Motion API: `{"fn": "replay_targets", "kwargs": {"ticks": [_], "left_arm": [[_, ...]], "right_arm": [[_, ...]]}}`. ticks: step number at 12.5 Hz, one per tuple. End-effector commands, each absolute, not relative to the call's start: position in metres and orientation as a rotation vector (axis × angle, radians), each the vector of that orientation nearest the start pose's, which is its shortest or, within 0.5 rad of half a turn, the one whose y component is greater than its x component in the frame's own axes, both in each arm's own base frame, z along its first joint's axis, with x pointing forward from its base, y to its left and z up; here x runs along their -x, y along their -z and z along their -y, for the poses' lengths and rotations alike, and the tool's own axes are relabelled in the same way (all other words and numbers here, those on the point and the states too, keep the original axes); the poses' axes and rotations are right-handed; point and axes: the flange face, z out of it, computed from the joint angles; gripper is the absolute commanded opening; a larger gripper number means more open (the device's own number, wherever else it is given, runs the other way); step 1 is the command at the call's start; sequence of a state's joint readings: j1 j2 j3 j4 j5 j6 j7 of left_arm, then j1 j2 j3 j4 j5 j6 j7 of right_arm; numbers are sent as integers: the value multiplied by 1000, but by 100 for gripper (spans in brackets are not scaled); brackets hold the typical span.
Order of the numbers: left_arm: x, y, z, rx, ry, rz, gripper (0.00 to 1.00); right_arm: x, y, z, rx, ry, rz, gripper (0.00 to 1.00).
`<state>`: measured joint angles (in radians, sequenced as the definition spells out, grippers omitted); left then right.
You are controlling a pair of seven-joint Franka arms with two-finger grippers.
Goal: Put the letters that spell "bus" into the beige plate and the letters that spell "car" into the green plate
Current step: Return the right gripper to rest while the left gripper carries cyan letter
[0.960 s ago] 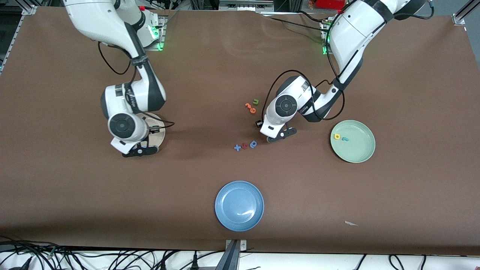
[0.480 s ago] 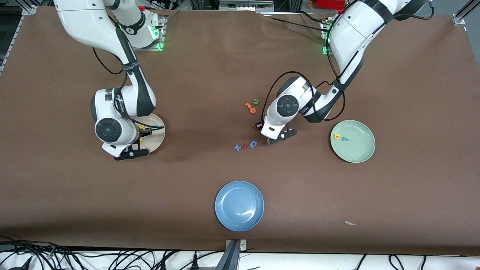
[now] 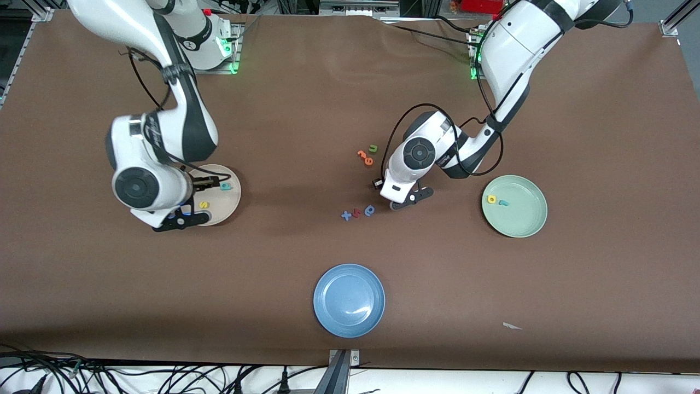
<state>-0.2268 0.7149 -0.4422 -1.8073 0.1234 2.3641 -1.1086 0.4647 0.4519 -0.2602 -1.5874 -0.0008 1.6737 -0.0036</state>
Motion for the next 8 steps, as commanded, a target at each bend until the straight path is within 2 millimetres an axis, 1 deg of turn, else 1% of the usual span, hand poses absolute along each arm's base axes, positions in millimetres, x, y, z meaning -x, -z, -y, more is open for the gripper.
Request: {"fn": "replay_targets", "kwargs": {"ticks": [1,2,3,4,5,6,7,8], "left_arm": [[-515,-164,385,3107,-304,674,0],[-520,-170,381,3108,-292,683,0],[-528,-182,375,3118,-267,691,0],[-541,-198,361,3133,-236,675,0],[-551,-213,343,3121,-231,659,0],[-562,-228,319,3106,-237,628,0],[-574,-243,290,3095,-243,595,0],[-585,-254,258,3081,-269,567,0]], "right_arm": [[-609,-451,-143,3188,-463,350,100],[-609,-484,-137,3187,-421,332,100],[-605,-515,-136,3188,-378,336,100],[-605,-541,-133,3194,-332,334,100],[-605,-563,-119,3194,-331,299,100],[-603,-578,-108,3185,-338,328,100],[-602,-590,-111,3190,-305,366,100],[-600,-596,-109,3184,-279,354,100]]}}
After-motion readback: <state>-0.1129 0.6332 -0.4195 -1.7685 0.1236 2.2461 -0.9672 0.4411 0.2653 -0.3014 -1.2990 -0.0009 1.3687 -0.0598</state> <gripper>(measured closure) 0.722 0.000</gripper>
